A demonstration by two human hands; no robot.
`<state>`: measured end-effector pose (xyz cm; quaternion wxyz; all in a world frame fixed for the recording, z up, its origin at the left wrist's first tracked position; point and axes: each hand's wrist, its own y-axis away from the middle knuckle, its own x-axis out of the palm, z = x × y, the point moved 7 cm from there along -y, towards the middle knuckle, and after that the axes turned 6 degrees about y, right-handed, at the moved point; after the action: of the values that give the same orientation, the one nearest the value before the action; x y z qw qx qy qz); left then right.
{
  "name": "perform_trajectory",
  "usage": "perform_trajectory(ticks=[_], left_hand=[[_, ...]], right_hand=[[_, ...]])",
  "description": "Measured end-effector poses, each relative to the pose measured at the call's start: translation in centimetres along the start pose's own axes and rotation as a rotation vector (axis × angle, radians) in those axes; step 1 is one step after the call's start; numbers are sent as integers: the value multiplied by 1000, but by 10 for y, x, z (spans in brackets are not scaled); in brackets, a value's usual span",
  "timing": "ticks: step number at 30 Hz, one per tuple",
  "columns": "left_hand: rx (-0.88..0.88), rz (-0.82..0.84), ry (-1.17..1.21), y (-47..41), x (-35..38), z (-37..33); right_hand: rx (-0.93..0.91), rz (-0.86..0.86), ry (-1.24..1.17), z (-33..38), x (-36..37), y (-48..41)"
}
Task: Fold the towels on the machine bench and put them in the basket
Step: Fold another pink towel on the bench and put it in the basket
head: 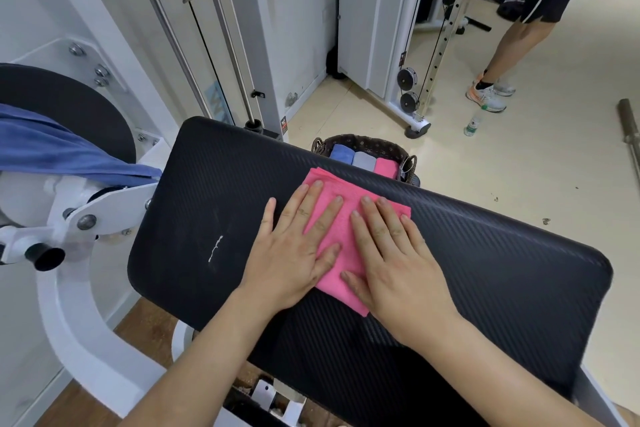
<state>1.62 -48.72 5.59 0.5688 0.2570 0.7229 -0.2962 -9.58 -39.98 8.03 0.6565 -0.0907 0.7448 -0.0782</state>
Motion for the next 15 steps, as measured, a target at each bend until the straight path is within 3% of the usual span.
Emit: perform_trajectory(ticks=[3, 7, 11, 13, 15], left_hand=[[5, 15, -28, -1, 1, 0], [25, 30, 35, 1, -8, -1], [93, -141, 265, 22, -39, -2], [179, -181, 234, 40, -39, -3], [231, -118, 138, 53, -26, -3]], right_hand=[[-89, -79, -24, 19, -9, 13], [-102, 31, 21, 28, 8, 25], [-103, 66, 34, 25, 11, 24], [-101, 66, 38, 26, 10, 24], [-96, 61, 32, 26, 8, 24]])
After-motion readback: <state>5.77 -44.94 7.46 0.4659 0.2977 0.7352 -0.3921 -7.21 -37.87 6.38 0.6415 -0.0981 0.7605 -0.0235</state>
